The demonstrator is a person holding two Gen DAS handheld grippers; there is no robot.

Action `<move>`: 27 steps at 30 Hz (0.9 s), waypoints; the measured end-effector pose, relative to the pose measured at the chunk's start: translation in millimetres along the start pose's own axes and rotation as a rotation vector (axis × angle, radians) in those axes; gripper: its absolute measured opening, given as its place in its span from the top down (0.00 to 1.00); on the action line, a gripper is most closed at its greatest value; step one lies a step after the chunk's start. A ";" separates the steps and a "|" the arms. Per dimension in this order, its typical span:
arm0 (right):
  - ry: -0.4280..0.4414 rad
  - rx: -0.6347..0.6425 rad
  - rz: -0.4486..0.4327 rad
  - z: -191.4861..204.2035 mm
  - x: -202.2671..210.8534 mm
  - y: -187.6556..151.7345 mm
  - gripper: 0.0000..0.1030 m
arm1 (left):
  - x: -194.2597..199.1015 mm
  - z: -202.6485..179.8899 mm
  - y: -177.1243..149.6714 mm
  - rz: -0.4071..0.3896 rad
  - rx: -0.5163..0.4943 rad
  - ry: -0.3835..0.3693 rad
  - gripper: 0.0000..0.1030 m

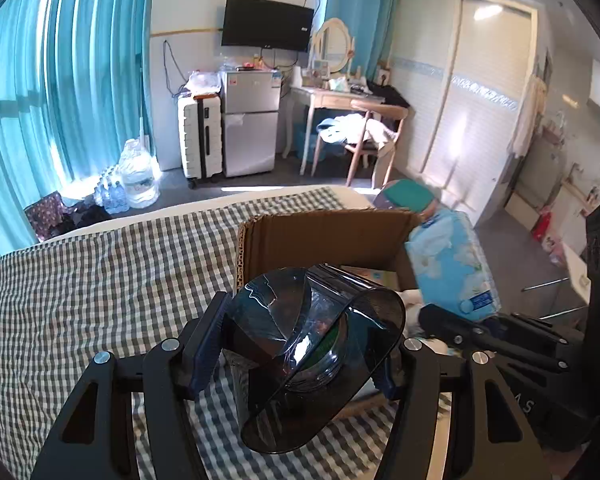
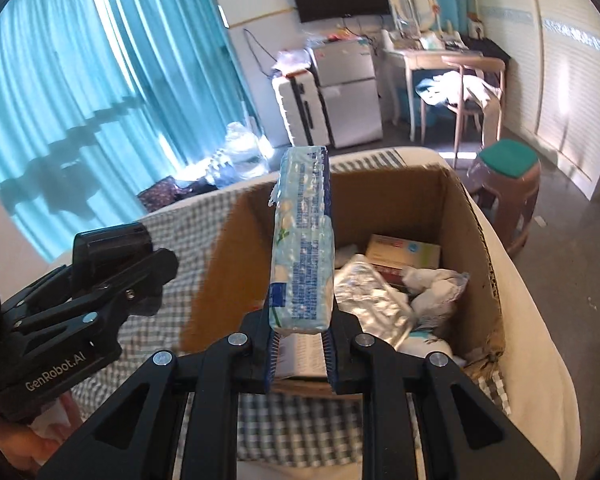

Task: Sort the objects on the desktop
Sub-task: 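Carry the black cup and tissue pack into the box and release both, then withdraw both open tools from the box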

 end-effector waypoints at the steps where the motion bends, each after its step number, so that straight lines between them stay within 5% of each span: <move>1: -0.006 -0.012 0.003 -8.3 -4.7 0.3 0.80 | -5.9 -0.7 1.3 0.000 -0.002 0.006 0.38; 3: -0.004 -0.034 0.018 -22.8 -16.0 4.3 0.73 | -15.5 -3.8 6.4 0.005 -0.010 0.012 0.32; 5: -0.012 -0.066 0.010 -33.3 -19.3 8.1 0.29 | -13.4 -3.0 6.3 -0.017 -0.024 0.023 0.12; 7: -0.013 -0.092 -0.027 -36.0 -14.2 11.0 0.28 | -3.9 0.5 9.1 -0.082 -0.027 0.074 0.03; 15: -0.022 -0.003 -0.144 1.5 38.0 8.3 0.28 | 77.1 21.9 8.3 -0.245 -0.010 0.184 0.00; 18: -0.043 0.062 -0.186 27.9 63.6 10.5 0.15 | 106.3 32.6 7.1 -0.280 0.008 0.277 0.00; 20: -0.044 0.095 -0.202 44.3 75.9 8.7 0.01 | 120.3 39.9 0.9 -0.287 0.028 0.313 0.00; 24: -0.024 0.149 -0.219 71.8 76.9 -18.2 0.00 | 119.7 72.8 -36.1 -0.244 0.123 0.359 0.00; 27: -0.007 0.143 -0.194 80.4 48.4 -48.1 0.00 | 97.0 101.3 -75.2 -0.181 0.205 0.311 0.00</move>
Point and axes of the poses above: each gripper's, at about its wrist camera, not at the fingertips, and x roughly against the way its jaws point, z to its left, y to its top, the point moved 5 cm from there along -x, roughly the way its jaws point, and after that the axes turned 13 degrees about z, right-handed, at the moved point
